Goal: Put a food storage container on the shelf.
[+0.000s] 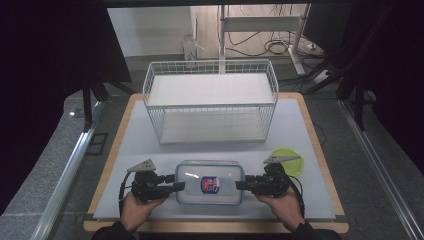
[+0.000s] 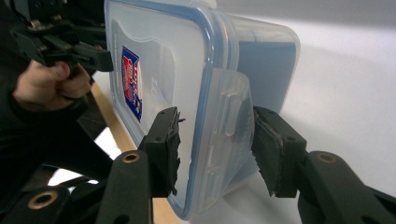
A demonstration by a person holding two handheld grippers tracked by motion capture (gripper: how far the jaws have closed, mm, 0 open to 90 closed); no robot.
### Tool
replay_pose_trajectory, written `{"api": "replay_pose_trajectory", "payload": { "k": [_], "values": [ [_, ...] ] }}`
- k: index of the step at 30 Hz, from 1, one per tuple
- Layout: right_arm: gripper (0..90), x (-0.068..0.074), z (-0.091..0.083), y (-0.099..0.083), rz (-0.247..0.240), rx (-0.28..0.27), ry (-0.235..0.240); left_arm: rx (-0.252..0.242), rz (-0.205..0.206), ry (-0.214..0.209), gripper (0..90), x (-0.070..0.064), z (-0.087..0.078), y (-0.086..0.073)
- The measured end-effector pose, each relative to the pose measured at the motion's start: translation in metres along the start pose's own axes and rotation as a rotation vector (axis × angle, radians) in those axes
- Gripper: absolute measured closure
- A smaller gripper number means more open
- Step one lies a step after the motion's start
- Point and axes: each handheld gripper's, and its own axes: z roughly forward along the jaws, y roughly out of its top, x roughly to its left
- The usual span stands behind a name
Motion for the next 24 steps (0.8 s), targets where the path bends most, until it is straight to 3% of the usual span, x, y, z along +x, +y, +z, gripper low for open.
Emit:
{"api": "replay_pose_trajectory", "payload": {
  "k": [11,14,24],
  "values": [
    [53.1,0.005,-0.006,0.011,-0.053,-0.040,-0.011,-0.039,0.018,0.009,51.3,-0.004,-0.006,0.012],
    [53.0,0.007,-0.011,0.018,-0.061,-0.056,-0.009,-0.053,0.043,0.021,51.4,-0.007,-0.010,0.022],
    [52.2,0.007,-0.020,0.039,-0.078,-0.091,-0.010,-0.076,0.061,0.019,52.3,-0.010,-0.015,0.044]
  ]
}}
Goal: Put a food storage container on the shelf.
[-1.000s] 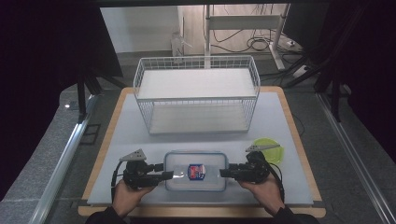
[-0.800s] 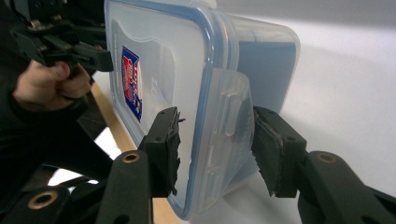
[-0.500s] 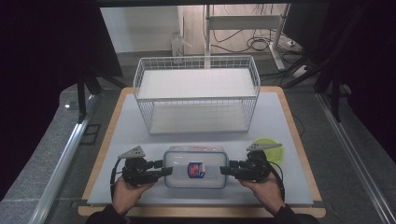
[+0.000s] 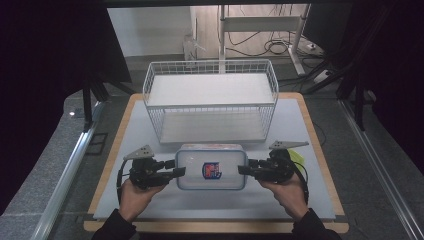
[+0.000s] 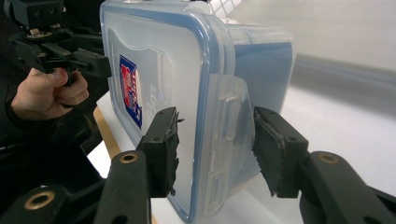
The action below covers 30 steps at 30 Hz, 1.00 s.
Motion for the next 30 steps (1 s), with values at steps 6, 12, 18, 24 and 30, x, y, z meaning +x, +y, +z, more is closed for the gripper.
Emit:
{"api": "replay_pose_trajectory", "payload": {
  "k": [6,12,18,24,30],
  "values": [
    [52.2,0.000,-0.006,0.017,-0.016,-0.023,-0.011,-0.018,0.009,-0.002,52.3,0.002,0.000,0.016],
    [52.1,-0.001,-0.011,0.035,-0.022,-0.043,-0.013,-0.032,0.024,0.002,52.3,0.002,-0.003,0.036],
    [52.1,-0.001,-0.016,0.055,-0.030,-0.067,-0.008,-0.047,0.036,0.009,52.3,0.002,-0.008,0.058],
    [52.0,0.001,-0.019,0.074,-0.046,-0.084,-0.014,-0.060,0.047,0.015,52.3,0.005,-0.013,0.076],
    [51.9,0.001,-0.020,0.094,-0.044,-0.099,-0.001,-0.071,0.058,0.023,52.3,0.006,-0.020,0.095]
  ]
}}
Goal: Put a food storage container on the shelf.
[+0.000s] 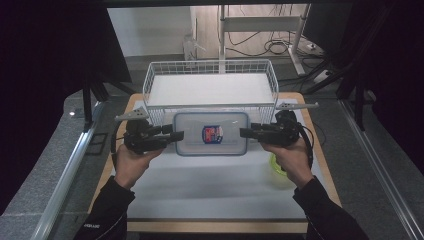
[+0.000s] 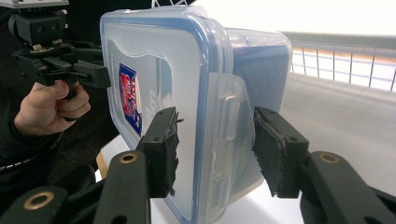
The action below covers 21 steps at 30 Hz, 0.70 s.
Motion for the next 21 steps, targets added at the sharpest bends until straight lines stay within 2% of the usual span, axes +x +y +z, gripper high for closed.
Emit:
{"api": "replay_pose_trajectory", "payload": {
  "k": [12,21],
  "values": [
    [51.5,-0.006,0.003,0.041,0.004,-0.025,-0.004,-0.025,0.011,0.001,52.4,0.015,-0.001,0.038],
    [51.2,-0.014,0.006,0.066,0.010,-0.049,-0.010,-0.038,0.001,0.004,52.4,0.026,0.002,0.063]
  ]
}}
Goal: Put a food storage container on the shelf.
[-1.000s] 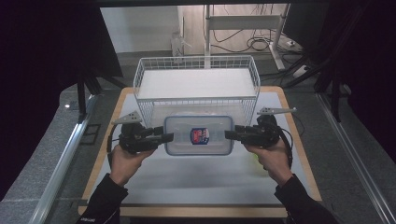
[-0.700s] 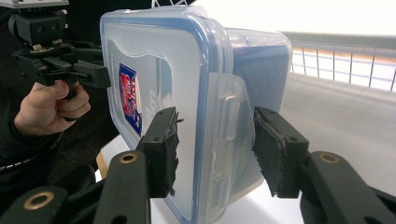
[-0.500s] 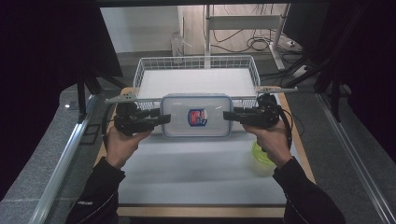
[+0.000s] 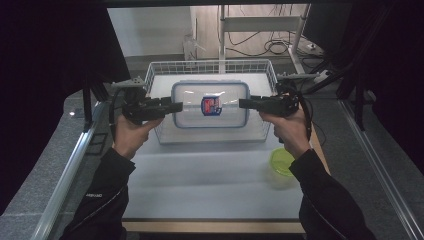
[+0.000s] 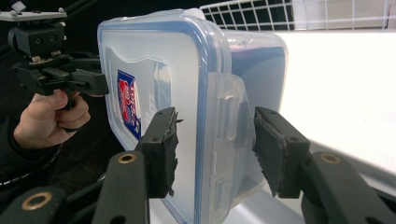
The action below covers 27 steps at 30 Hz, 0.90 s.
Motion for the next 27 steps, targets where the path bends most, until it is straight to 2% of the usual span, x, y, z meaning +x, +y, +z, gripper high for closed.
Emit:
{"api": "replay_pose_trajectory", "payload": {
  "k": [14,27],
  "values": [
    [50.7,-0.011,0.007,0.038,0.013,-0.029,-0.016,-0.026,-0.014,0.000,52.5,0.019,0.008,0.031],
    [50.0,-0.034,0.021,0.053,0.066,-0.044,-0.024,-0.013,-0.044,0.008,52.4,0.040,0.024,0.044]
  ]
}}
